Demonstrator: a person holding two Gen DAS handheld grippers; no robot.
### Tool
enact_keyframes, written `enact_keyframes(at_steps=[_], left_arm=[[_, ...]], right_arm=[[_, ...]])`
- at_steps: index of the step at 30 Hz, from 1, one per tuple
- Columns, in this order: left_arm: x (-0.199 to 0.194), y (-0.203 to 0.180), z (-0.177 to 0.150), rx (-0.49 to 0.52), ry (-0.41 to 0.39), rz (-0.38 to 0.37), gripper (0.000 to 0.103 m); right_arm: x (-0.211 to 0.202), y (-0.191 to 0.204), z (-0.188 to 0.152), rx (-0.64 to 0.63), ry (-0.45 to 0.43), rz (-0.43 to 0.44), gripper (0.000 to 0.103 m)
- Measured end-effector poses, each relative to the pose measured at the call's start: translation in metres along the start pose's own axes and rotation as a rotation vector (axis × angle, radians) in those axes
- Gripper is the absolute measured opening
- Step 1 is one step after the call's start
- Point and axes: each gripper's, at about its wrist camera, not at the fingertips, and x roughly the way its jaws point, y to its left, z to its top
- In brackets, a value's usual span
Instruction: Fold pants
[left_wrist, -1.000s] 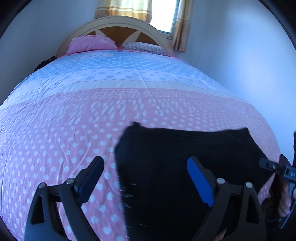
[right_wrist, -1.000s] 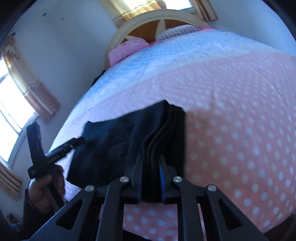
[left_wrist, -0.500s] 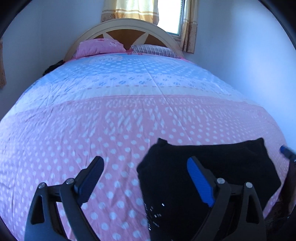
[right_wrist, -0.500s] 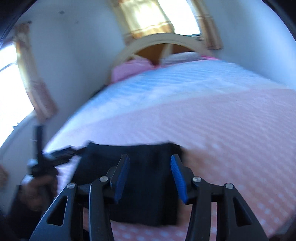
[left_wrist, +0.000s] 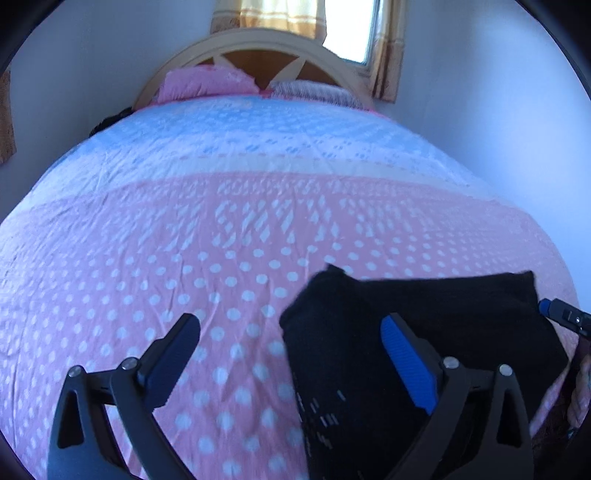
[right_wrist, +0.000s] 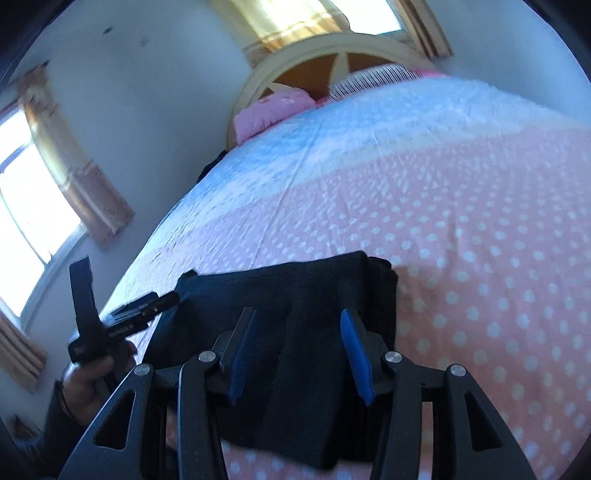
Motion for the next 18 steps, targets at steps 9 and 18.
enact_keyframes(at_steps=[9, 18], left_arm=[[-0.030, -0.034, -0.028, 0.103, -0.013, -0.038, 0.101], [-0.017, -0.041, -0.039, 0.109, 0.033, -0.044, 0.101]], right_arm=[[-0.021, 0.026, -0.042, -0.214, 0.079, -0.025, 0.048], [-0.005, 0.013, -0.044, -0.217, 0.114, -0.106, 0.028]])
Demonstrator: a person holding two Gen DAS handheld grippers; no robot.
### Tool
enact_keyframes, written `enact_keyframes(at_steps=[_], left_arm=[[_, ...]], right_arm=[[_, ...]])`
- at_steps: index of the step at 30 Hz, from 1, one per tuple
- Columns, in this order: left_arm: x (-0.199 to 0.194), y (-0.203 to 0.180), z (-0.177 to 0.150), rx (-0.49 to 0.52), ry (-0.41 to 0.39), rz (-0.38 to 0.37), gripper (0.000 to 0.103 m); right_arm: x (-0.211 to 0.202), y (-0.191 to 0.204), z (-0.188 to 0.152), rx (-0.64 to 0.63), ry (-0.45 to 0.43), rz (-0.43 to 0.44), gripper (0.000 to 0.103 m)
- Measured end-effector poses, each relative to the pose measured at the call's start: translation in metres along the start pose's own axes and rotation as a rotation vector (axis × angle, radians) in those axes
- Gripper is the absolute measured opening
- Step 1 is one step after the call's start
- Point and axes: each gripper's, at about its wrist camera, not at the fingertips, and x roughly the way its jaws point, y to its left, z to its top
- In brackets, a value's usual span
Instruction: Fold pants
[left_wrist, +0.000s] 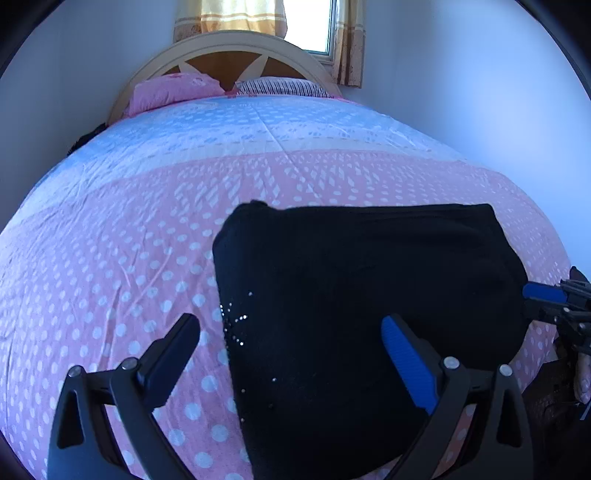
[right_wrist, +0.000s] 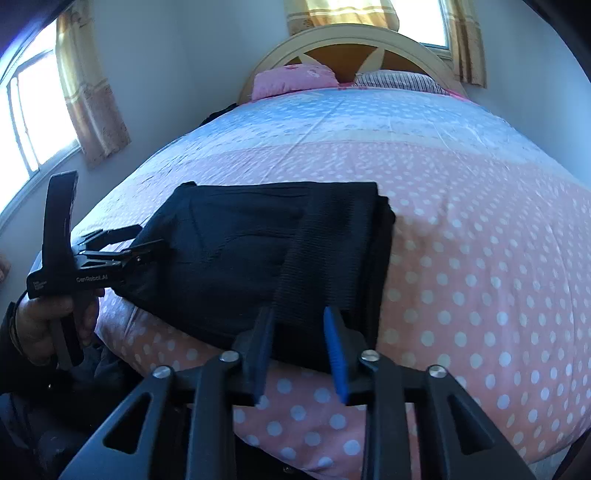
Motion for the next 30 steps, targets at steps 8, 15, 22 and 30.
enact_keyframes(at_steps=[8, 15, 22, 30], left_arm=[[-0.003, -0.001, -0.002, 0.000, 0.000, -0.005, 0.101], [-0.020, 0.019, 0.001, -0.042, -0.048, 0.031, 0.101], [-0.019, 0.034, -0.003, -0.103, -0.041, 0.027, 0.101], [-0.019, 0.036, -0.006, -0.116, -0.039, 0.012, 0.102]], right_arm=[[0.000, -0.008, 0.000, 0.031, -0.009, -0.014, 0.015], [-0.019, -0.002, 0.013, 0.030, -0.120, -0.059, 0.027], [0.010, -0.006, 0.028, 0.040, -0.072, -0.118, 0.028], [0.011, -0.027, 0.025, 0.119, -0.032, -0.118, 0.005]])
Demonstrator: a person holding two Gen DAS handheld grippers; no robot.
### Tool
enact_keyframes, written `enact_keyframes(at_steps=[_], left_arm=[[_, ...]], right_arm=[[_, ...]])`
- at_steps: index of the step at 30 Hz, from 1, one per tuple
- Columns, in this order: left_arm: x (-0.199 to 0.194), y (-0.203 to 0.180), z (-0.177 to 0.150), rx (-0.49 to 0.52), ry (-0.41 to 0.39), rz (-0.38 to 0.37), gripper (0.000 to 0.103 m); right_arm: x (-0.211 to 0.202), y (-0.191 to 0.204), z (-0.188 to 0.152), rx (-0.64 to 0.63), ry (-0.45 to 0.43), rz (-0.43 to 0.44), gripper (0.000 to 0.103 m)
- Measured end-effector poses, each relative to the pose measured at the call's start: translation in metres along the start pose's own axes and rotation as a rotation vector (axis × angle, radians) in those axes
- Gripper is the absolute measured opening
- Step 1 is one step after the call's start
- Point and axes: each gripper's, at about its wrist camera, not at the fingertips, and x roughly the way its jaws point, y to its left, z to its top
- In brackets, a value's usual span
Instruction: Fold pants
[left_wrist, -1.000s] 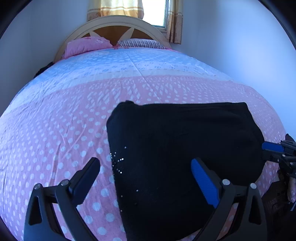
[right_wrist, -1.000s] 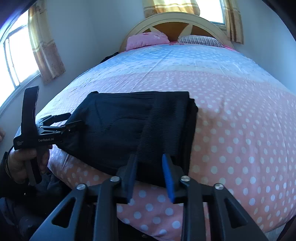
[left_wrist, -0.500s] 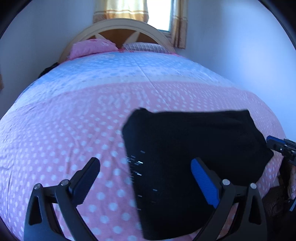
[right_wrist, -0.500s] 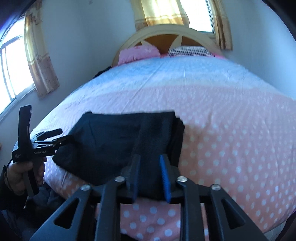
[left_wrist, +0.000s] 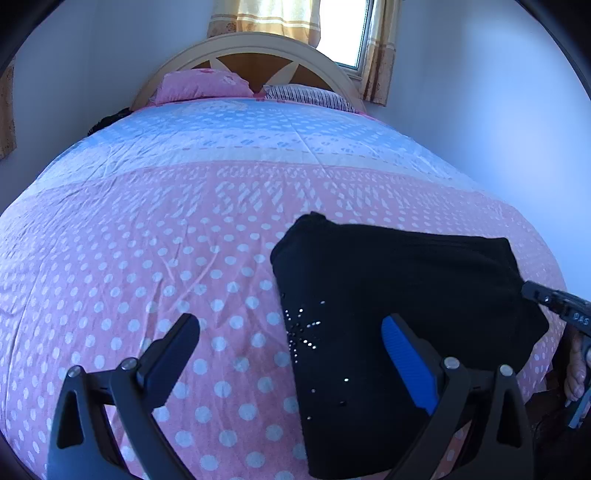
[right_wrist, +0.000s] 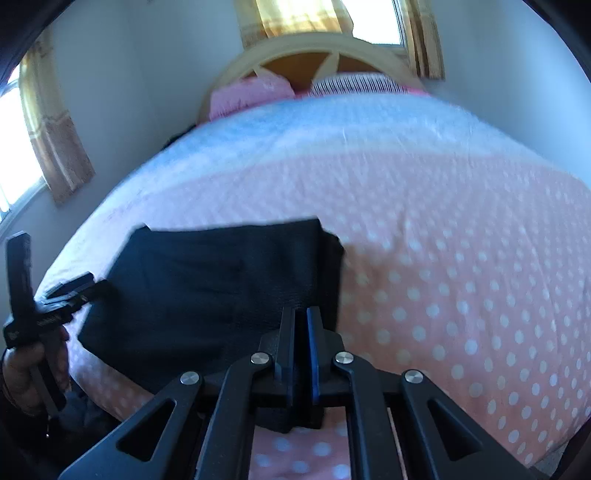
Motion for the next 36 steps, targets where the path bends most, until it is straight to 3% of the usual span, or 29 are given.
enact_keyframes(at_steps=[8, 11, 15, 16, 19, 20, 25, 28, 30, 36], left_arm=[[0.008, 0.011, 0.000, -0.071, 0.016, -0.075, 0.103], [0.006, 0.014, 0.002, -0.083, -0.004, -0.065, 0.103], [0.018, 0.011, 0.000, -0.083, 0.034, -0.094, 0.103], [0.019, 0.011, 0.000, -0.081, 0.039, -0.094, 0.103], [0.022, 0.004, 0.004, -0.050, 0.054, -0.120, 0.103], [0.024, 0.001, 0.004, -0.035, 0.059, -0.117, 0.103], [0.032, -0.012, 0.010, 0.017, 0.082, -0.115, 0.103], [0.033, -0.014, 0.010, 0.031, 0.088, -0.138, 0.096], [0.032, -0.016, 0.010, 0.042, 0.087, -0.162, 0.079], [0.031, -0.021, 0.012, 0.052, 0.068, -0.178, 0.055]], right_arm=[[-0.015, 0.005, 0.000, -0.017, -0.030, -0.031, 0.005], [-0.005, 0.001, -0.005, -0.021, -0.003, -0.055, 0.005], [-0.007, -0.002, -0.003, 0.006, -0.015, 0.003, 0.007], [-0.008, -0.004, -0.003, 0.026, -0.019, 0.017, 0.013], [-0.003, -0.009, -0.003, 0.053, -0.013, 0.006, 0.050], [-0.001, -0.010, -0.003, 0.070, -0.008, 0.017, 0.051], [0.011, -0.029, -0.007, 0.184, 0.019, 0.143, 0.051], [0.016, -0.034, -0.006, 0.221, 0.025, 0.186, 0.050], [0.018, -0.032, -0.006, 0.227, 0.036, 0.224, 0.038], [0.010, -0.016, -0.006, 0.173, 0.012, 0.188, 0.027]])
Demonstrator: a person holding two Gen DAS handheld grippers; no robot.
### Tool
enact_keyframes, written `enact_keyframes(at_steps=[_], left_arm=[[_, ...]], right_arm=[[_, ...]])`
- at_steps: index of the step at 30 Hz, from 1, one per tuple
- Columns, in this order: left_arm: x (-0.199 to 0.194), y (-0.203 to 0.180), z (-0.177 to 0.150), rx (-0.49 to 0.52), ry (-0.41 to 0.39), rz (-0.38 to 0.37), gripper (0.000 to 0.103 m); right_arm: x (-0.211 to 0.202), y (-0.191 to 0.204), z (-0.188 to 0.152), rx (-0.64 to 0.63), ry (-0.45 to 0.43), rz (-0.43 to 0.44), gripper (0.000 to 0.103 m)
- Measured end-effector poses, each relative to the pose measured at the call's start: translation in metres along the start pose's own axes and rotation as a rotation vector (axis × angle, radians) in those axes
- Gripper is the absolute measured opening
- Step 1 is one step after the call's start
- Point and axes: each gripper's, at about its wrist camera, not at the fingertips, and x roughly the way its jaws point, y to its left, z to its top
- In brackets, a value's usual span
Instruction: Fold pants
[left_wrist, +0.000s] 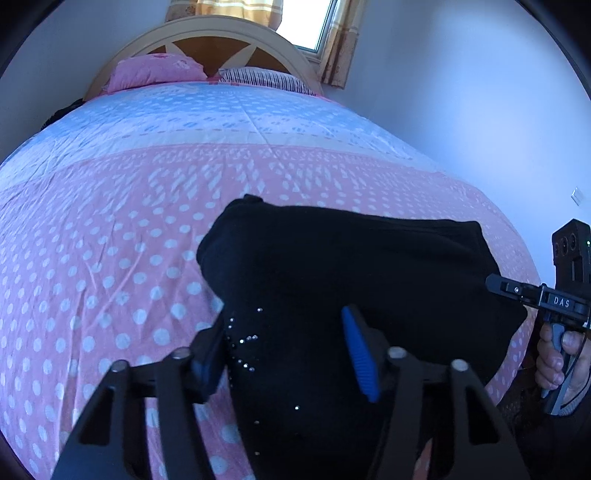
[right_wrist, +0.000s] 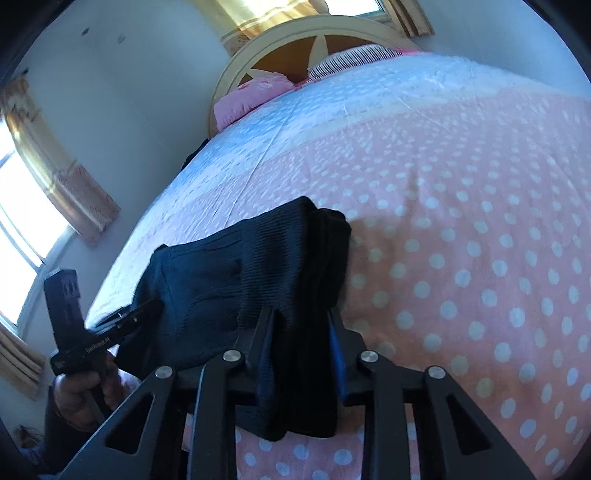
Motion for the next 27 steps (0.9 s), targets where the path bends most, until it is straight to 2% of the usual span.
enact_keyframes(at_steps=[6, 9, 15, 19, 27], left_arm=[[-0.010, -0.002, 0.000, 0.007, -0.020, -0.002, 0.031], [-0.016, -0.002, -0.001, 0.004, -0.032, -0.003, 0.025], [-0.027, -0.002, 0.004, 0.011, -0.060, -0.005, 0.020], [-0.040, -0.003, 0.010, 0.020, -0.082, -0.019, 0.019], [-0.064, 0.007, 0.021, 0.031, -0.118, 0.008, 0.018]], right_arm=[[-0.006, 0.014, -0.001, -0.059, -0.031, -0.047, 0.025], [-0.011, 0.019, -0.002, -0.084, -0.044, -0.066, 0.025], [-0.022, 0.031, 0.003, -0.113, -0.069, -0.069, 0.024], [-0.024, 0.038, 0.010, -0.128, -0.072, -0.054, 0.024], [-0.014, 0.064, 0.026, -0.179, -0.063, -0.022, 0.024]])
